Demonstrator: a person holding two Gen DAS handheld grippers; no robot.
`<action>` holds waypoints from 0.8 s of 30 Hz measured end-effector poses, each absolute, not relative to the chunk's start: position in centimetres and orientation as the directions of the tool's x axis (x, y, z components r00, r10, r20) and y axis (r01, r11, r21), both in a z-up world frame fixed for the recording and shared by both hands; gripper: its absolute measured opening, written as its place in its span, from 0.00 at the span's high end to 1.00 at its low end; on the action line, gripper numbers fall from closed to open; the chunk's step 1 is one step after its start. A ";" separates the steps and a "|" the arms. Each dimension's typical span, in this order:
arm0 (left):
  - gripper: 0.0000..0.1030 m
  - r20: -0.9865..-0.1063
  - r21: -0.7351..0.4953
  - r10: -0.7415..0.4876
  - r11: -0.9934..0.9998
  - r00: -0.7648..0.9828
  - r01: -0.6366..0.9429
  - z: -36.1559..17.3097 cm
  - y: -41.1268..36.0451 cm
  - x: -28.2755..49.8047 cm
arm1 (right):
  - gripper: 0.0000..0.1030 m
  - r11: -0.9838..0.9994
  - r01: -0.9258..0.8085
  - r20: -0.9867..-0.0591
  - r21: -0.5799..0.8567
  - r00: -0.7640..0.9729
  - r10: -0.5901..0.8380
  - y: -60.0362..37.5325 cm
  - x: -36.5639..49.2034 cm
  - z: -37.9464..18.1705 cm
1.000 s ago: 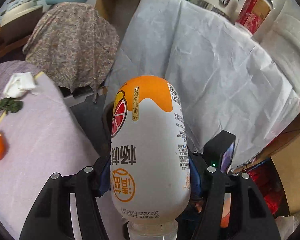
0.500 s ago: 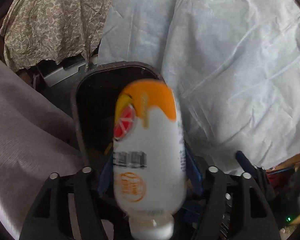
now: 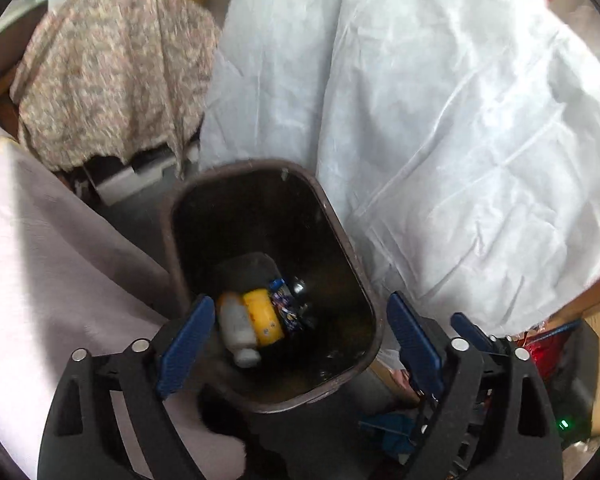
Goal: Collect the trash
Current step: 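Carry bottle and chip bag to the bin and release both, then grasp the purple tissue pack with the left tool while the right tool grasps the orange peel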
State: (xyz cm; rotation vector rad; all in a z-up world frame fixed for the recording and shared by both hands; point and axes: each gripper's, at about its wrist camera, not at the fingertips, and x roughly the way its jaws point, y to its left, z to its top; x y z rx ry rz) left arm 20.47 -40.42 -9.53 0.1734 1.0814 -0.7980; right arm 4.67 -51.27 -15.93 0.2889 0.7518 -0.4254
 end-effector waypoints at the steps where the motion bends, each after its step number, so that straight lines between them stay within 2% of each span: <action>1: 0.12 -0.831 -0.235 -0.499 0.715 0.245 0.658 -8.9 -39.8 20.2 | 0.30 0.878 0.466 -0.712 0.105 0.652 -0.261 -51.0 4.8 -15.9; 7: 0.10 -0.790 -0.171 -0.494 0.746 0.363 0.644 -5.5 -33.4 18.8 | 0.27 0.897 0.417 -0.700 0.149 0.685 -0.203 -48.6 6.4 -14.5; 13: 0.09 -0.707 -0.052 -0.418 0.835 0.571 0.547 -1.8 -24.9 17.9 | 0.27 0.945 0.295 -0.667 0.141 0.734 -0.129 -43.8 8.8 -11.8; 18: 0.09 -0.598 0.087 -0.195 0.948 0.777 0.305 0.1 -17.2 18.8 | 0.27 0.973 0.195 -0.645 0.121 0.761 -0.073 -39.7 10.5 -10.1; 21: 0.10 -0.609 0.127 -0.078 0.973 0.789 0.194 -0.5 -14.4 21.3 | 0.27 0.982 0.147 -0.636 0.122 0.771 -0.037 -37.6 11.1 -9.2; 22: 0.12 -0.627 0.119 -0.067 0.976 0.776 0.181 -0.9 -13.9 22.3 | 0.27 0.984 0.133 -0.632 0.121 0.774 -0.027 -36.9 11.3 -8.9; 23: 0.23 -0.657 0.105 -0.064 0.979 0.752 0.175 -1.6 -13.5 23.6 | 0.27 0.986 0.121 -0.628 0.117 0.778 -0.021 -36.1 11.4 -8.6; 24: 0.29 -0.685 0.087 -0.072 0.980 0.725 0.179 -2.2 -13.4 24.7 | 0.27 0.988 0.108 -0.624 0.112 0.781 -0.015 -35.3 11.4 -8.2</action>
